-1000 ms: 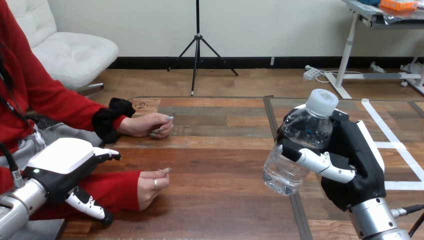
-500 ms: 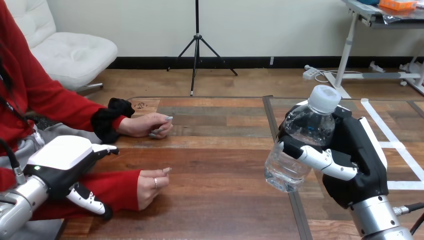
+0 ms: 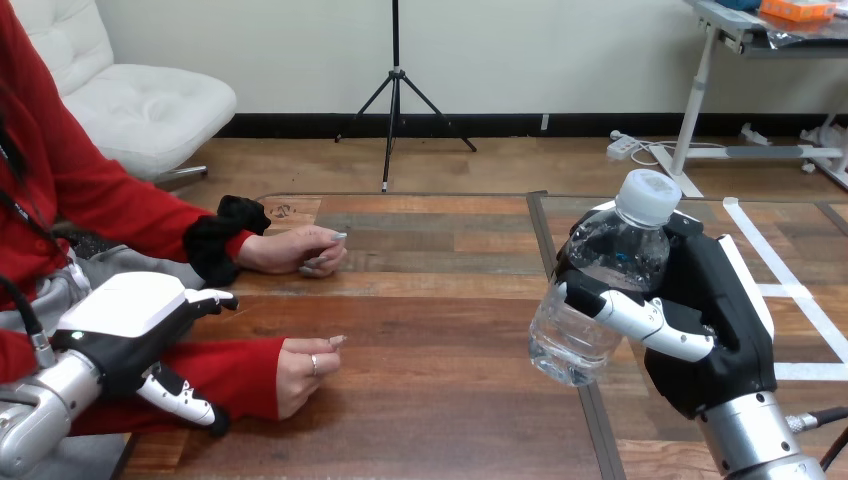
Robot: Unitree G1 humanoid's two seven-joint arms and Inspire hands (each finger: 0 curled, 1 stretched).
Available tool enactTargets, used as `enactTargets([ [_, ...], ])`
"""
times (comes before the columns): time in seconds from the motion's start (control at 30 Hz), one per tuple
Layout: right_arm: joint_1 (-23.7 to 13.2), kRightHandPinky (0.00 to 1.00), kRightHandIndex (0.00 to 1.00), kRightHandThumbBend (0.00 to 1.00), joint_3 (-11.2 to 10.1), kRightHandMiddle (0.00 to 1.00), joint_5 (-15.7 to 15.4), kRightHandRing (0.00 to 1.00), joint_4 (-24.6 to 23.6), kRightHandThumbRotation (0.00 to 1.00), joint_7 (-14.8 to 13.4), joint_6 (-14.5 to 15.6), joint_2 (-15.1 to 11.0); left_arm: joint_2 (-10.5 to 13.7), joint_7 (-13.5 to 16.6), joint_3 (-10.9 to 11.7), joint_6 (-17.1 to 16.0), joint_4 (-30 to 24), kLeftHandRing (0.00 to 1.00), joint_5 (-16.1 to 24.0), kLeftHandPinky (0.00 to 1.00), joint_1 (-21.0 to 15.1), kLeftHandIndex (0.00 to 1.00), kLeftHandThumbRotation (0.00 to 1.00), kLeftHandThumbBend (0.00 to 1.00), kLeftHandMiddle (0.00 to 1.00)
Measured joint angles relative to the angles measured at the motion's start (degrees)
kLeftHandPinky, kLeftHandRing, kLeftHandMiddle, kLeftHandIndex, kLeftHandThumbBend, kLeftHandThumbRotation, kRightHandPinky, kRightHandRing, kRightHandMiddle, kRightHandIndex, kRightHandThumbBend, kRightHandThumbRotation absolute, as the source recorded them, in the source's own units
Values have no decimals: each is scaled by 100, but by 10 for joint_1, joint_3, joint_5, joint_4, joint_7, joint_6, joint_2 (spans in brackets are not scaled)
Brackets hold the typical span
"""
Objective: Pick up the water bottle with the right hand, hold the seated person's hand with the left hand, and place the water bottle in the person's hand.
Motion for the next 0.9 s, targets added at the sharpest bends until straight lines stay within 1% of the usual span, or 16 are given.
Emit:
enactTargets([
  [0.13,4,35,43,73,0,42,2,38,-7,0,0,7,0,-2,-9,0,0,-5,79,-5,77,0,82,31,100,81],
  [0.43,6,34,42,73,1,42,4,38,-11,0,-4,14,0,-4,-43,0,2,-32,76,-19,73,5,81,30,100,79],
  [0.67,9,34,42,72,1,42,4,37,-20,0,-8,20,0,-5,-71,0,14,-62,74,-27,70,11,80,27,100,78],
  [0.9,10,33,42,72,2,42,4,36,-32,0,-12,24,0,-6,-87,0,20,-81,72,-28,69,12,79,24,100,76],
])
